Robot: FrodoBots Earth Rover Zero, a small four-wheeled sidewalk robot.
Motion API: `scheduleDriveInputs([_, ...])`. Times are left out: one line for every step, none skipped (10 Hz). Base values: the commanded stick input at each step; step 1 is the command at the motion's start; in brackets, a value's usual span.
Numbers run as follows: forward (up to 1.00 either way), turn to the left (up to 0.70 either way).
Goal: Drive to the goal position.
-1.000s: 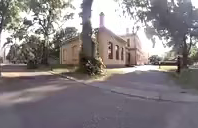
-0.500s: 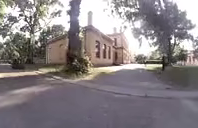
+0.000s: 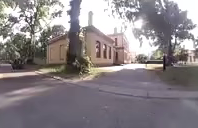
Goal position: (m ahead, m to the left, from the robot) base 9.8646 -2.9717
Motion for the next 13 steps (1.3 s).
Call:
scheduleDriveInputs([0.44,0.02])
scheduleDriveInputs([0.44,0.02])
scheduleDriveInputs([0.44,0.02])
scheduleDriveInputs([0.44,0.02])
scheduleDriveInputs([0.44,0.02])
scheduleDriveInputs([0.44,0.02])
scheduleDriveInputs([0.44,0.02])
scheduleDriveInputs([0.44,-0.09])
scheduleDriveInputs([0.44,-0.23])
scheduleDriveInputs([0.44,-0.27])
scheduleDriveInputs([0.44,-0.27])
scheduleDriveInputs([0.44,-0.27])
scheduleDriveInputs([0.44,-0.27])
